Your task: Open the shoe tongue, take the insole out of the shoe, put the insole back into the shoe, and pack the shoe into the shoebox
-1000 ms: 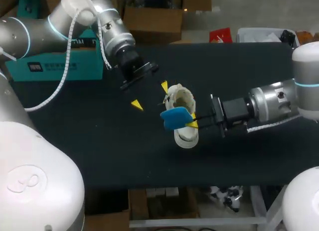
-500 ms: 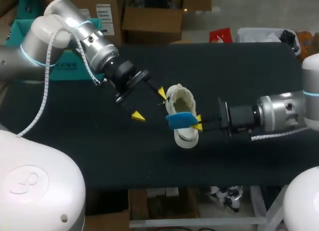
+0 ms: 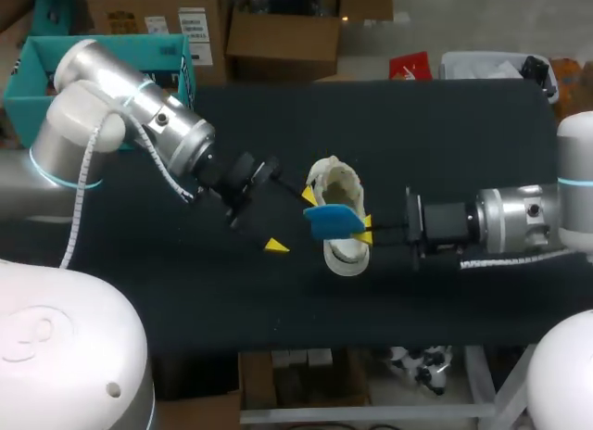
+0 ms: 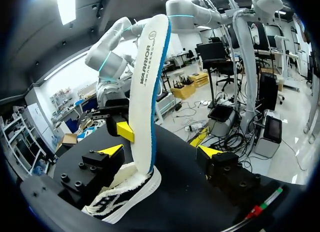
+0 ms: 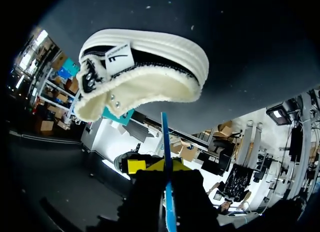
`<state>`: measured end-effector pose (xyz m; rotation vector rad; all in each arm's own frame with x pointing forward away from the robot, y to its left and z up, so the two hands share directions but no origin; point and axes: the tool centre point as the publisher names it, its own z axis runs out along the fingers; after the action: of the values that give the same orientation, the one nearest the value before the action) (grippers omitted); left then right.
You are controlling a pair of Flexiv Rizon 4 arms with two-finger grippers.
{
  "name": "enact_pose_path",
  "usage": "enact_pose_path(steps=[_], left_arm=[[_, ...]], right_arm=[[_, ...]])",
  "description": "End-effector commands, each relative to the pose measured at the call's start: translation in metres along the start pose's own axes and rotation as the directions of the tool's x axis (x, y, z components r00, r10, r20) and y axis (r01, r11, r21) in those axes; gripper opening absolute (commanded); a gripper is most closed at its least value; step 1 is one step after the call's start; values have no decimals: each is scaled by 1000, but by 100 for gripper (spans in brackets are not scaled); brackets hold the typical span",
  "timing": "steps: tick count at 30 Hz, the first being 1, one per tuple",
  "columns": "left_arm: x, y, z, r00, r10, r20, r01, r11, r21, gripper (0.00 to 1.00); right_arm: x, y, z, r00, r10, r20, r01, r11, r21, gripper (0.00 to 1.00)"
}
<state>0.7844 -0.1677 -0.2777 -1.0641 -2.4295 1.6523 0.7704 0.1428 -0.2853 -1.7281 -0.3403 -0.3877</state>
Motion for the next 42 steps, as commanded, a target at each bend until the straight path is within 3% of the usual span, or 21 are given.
enact_pose_path(steps=[1, 3, 4, 8, 17, 22, 24, 27, 28, 35, 36, 37, 42], left_arm=[[3, 7, 8, 958, 7, 286, -11, 1000, 13, 92], [1, 6, 11, 956, 7, 292, -8, 1000, 3, 87], [0, 6, 12, 952, 8, 305, -9, 1000, 3, 78], [-4, 6, 15, 944, 6, 330, -7, 1000, 1, 60], [-14, 5, 21, 934, 0, 358, -5, 1000, 15, 56], [-16, 4, 27, 935, -2, 356, -7, 1000, 22, 45], [-16, 4, 29, 936, -2, 353, -6, 1000, 21, 36], [-16, 3, 31, 936, -1, 351, -6, 1000, 20, 6], [-16, 3, 32, 936, 0, 351, -7, 1000, 19, 0], [-18, 5, 37, 942, 6, 336, -9, 1000, 5, 0], [-19, 6, 37, 943, 10, 333, -11, 1000, 1, 0], [-20, 7, 38, 945, 18, 328, -17, 1000, -6, 0], [-25, 10, 37, 947, 59, 316, -44, 998, -53, 0]], right_arm=[[0, -5, 4, 1000, 3, -1, -3, 1000, -27, 0], [0, -4, 5, 1000, -3, -4, 3, 1000, -25, 0], [0, -4, 5, 1000, -7, -8, 6, 1000, -27, 0], [-1, -6, 6, 1000, -17, -17, 17, 999, -38, 0], [-2, -3, 9, 999, -27, -30, 26, 999, -41, 0], [-1, -1, 8, 999, -29, -41, 28, 999, -46, 0], [-1, 0, 7, 999, -30, -43, 28, 998, -47, 0], [0, 1, 7, 999, -29, -45, 26, 998, -49, 0], [0, 1, 7, 999, -29, -46, 27, 998, -50, 0], [2, 2, 6, 998, -31, -49, 28, 998, -51, 0], [3, 2, 6, 998, -30, -51, 28, 998, -52, 45], [3, 2, 6, 998, -29, -54, 26, 998, -57, 100], [0, -5, 2, 998, -16, -62, 8, 992, -127, 100]])
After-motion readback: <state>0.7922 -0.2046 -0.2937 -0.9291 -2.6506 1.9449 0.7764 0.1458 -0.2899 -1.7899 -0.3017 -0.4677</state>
